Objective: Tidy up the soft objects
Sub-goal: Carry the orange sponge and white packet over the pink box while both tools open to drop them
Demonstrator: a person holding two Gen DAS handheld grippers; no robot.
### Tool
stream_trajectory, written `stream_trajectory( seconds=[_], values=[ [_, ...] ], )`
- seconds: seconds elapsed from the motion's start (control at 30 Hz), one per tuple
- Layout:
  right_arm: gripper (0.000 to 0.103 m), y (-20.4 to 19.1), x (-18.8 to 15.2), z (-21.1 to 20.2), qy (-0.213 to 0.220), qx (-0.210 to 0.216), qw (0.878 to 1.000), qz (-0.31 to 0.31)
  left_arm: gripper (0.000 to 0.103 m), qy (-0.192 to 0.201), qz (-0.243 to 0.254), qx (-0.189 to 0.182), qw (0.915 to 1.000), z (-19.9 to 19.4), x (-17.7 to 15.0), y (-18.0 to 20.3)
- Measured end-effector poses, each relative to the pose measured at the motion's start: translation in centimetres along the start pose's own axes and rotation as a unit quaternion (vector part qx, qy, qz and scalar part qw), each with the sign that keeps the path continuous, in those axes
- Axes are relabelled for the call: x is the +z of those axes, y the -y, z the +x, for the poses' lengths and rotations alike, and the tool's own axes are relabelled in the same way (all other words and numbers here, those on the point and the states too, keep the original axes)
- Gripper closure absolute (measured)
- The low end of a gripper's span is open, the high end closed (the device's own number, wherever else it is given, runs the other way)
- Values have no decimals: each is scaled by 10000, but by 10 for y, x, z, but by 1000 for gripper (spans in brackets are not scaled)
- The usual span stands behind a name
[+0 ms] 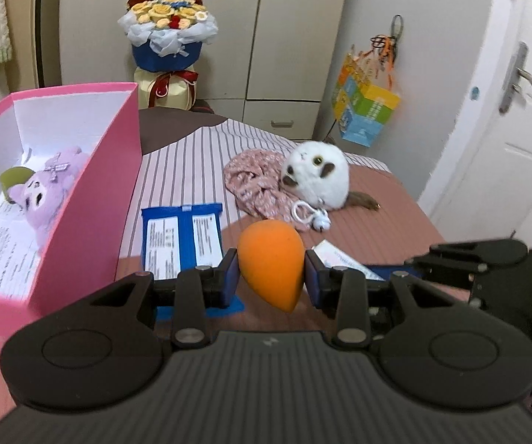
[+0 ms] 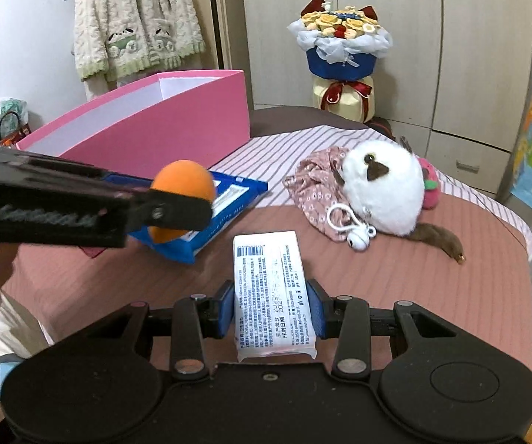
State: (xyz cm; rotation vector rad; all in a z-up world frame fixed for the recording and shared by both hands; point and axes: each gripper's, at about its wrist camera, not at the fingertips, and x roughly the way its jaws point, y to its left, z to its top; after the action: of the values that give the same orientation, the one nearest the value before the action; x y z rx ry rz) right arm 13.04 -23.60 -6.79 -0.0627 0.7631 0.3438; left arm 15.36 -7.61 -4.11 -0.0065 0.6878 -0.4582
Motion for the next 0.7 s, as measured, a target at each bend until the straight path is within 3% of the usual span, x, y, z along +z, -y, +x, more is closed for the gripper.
stream_trajectory(
  seconds=[0.3,0.5,0.7],
  values=[
    [57,-15,-16,-23,-204,-77,9997,66,67,-382,240,-70,9990,-28,-36,-1],
    [57,-32,-20,-43,-403,255,9989,-31,67,-802,336,-114,9962,-52,-48,-12],
    [57,-62,-9,-61,-639,931,9933,-233,67,-1560,233,-287,9871,-76,-54,-37]
  ],
)
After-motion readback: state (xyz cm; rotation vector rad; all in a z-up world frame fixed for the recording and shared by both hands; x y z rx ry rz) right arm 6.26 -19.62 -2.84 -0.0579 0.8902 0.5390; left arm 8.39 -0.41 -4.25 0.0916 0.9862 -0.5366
